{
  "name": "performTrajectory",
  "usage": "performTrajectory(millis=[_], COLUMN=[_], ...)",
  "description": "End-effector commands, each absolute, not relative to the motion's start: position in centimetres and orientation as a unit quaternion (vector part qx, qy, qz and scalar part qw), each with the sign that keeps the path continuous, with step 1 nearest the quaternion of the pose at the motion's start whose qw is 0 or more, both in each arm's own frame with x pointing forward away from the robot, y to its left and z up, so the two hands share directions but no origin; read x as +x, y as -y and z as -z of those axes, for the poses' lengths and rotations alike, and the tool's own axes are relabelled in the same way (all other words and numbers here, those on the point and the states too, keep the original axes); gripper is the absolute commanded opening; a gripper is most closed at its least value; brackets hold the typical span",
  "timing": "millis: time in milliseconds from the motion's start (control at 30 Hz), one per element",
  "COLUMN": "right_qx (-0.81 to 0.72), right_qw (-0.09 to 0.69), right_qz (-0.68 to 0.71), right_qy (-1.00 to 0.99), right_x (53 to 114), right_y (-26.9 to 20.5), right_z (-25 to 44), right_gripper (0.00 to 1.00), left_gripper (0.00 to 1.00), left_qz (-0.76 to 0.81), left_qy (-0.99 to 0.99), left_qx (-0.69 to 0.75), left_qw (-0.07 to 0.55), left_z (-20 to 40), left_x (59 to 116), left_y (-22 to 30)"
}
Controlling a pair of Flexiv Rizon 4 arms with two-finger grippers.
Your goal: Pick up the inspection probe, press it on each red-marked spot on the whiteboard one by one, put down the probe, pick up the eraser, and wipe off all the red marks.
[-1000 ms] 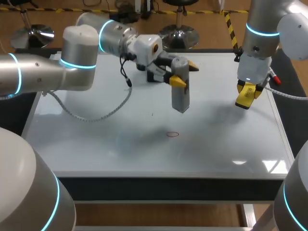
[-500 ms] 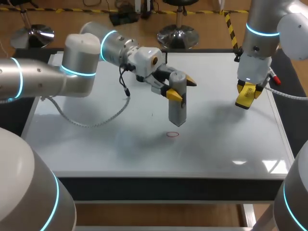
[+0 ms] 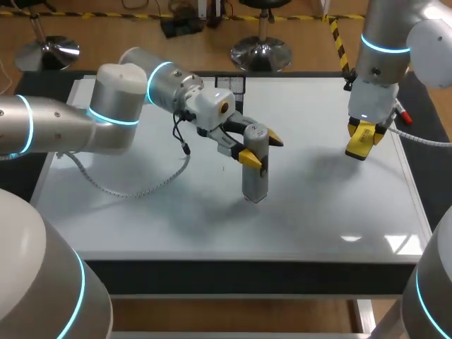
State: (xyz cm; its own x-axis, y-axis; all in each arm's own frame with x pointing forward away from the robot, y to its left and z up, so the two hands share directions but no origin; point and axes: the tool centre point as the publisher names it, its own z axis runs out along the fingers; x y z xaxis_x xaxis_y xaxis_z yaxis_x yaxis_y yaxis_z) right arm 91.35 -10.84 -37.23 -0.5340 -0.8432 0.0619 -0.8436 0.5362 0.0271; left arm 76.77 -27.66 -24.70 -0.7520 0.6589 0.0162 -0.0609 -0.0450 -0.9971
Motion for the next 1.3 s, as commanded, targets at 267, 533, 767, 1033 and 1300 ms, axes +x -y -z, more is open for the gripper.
performTrajectory(millis=[267, 533, 767, 1033, 1300], right_qx=[0.482, 0.482, 0.482, 0.482, 0.482], right_qw=[0.034, 0.034, 0.034, 0.034, 0.034], right_qz=[-0.004, -0.004, -0.004, -0.004, -0.004], right_qy=[0.875, 0.875, 0.875, 0.875, 0.875], right_x=[91.4, 91.4, 91.4, 91.4, 91.4], right_y=[10.9, 10.9, 10.9, 10.9, 10.9], right_z=[37.2, 37.2, 37.2, 37.2, 37.2], right_gripper=[0.00, 0.00, 0.00, 0.00, 0.00], left_gripper=[0.00, 0.00, 0.00, 0.00, 0.00], left_qz=[-0.684, -0.681, -0.681, -0.676, -0.670], left_qy=[0.635, 0.637, 0.636, 0.640, 0.645], left_qx=[-0.243, -0.241, -0.242, -0.242, -0.242], left_qw=[0.265, 0.268, 0.271, 0.275, 0.277], left_z=[25.7, 26.4, 26.8, 27.1, 27.3], left_x=[76.9, 77.2, 77.4, 77.3, 77.2], left_y=[27.0, 27.2, 27.6, 27.6, 27.6])
